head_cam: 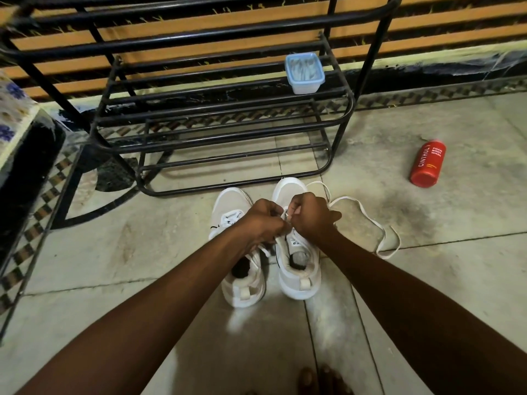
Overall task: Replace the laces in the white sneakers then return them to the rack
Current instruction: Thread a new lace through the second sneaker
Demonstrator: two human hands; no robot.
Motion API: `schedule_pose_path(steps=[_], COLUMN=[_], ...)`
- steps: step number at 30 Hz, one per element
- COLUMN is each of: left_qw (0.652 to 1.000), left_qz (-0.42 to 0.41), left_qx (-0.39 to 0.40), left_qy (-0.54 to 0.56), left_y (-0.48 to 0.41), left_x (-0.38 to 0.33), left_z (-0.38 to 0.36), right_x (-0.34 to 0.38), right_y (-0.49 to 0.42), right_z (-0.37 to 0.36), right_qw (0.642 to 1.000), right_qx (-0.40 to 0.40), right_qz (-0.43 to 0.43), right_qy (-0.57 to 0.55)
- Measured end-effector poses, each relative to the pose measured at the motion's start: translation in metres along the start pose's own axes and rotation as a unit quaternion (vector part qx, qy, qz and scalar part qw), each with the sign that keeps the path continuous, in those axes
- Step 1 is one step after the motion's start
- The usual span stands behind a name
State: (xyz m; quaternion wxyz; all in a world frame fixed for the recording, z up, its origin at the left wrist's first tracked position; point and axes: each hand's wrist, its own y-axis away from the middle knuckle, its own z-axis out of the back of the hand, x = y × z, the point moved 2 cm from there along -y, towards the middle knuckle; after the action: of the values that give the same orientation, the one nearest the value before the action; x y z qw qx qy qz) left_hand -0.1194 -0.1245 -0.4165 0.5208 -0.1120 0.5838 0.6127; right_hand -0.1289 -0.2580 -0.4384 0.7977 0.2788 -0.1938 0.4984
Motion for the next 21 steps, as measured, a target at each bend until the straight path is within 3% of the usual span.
schedule_pose_path(steps=[5,10,13,17,21], left_qw=[0.998,0.999,0.999,0.979,0.955], left_qz=[-0.008,0.019,0.024,-0.043,-0.075], left_qx=[0.008,0.008,-0.036,-0.126,-0.163], left_qy=[-0.058,-0.035,-0.021,-0.155,-0.237], left_y=[0.000,0.002,-0.012,-0.025,-0.027], left_x=[-0.005,-0.017,-0.018,-0.017,-0.018], left_z=[-0.005,-0.007,0.000,0.002,-0.005], right_x=[-0.003,0.001,-0.004,-0.009,-0.016], right_y=[-0.001,0.006,0.008,0.008,0.005], right_z=[-0.002,0.000,0.003,0.002,0.004], right_qw=[0.999,0.996,0.996,0.991,0.989], right_qx=[0.041,-0.018,-0.034,-0.022,-0.015], right_qz=[0.022,-0.023,-0.023,0.020,0.041], right_qy=[0.011,-0.088,-0.085,-0.131,-0.142])
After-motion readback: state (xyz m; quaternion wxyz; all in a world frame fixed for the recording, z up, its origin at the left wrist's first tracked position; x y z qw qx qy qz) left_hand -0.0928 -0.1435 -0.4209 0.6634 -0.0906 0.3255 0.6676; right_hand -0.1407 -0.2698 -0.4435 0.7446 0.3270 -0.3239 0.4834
